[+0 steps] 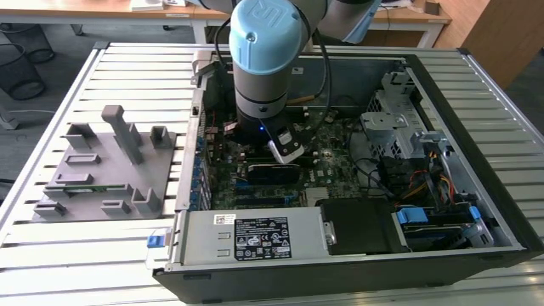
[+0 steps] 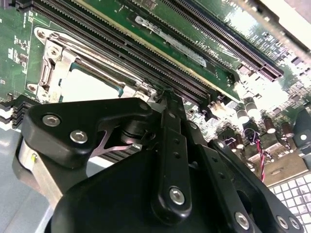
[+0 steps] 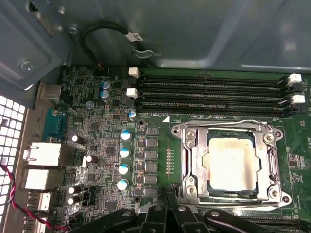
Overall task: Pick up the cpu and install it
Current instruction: 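Install the second cpu locking lever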
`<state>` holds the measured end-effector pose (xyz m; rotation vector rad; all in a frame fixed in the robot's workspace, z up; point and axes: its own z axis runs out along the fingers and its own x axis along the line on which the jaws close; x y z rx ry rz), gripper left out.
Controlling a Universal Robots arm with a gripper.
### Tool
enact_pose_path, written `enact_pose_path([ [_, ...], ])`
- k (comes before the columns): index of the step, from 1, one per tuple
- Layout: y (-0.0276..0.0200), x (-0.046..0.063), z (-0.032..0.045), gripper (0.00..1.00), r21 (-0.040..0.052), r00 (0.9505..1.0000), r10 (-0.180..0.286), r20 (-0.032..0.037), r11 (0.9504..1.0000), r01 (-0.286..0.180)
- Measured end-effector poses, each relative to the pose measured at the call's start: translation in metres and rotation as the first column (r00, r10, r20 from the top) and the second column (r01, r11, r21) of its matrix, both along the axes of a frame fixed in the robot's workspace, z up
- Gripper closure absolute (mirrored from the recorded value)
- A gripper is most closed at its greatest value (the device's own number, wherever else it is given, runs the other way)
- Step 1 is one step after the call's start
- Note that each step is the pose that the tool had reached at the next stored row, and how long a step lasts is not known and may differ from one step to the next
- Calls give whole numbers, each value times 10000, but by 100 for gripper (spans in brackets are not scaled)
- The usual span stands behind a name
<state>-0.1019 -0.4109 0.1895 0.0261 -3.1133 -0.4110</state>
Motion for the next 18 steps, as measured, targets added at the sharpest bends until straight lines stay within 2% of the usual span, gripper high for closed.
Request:
enact_pose_path([
  [13, 3, 0, 70, 89, -12, 10000, 0, -1, 10000, 0],
  [18, 4, 0, 127, 89, -12, 10000, 0, 2, 10000, 0],
])
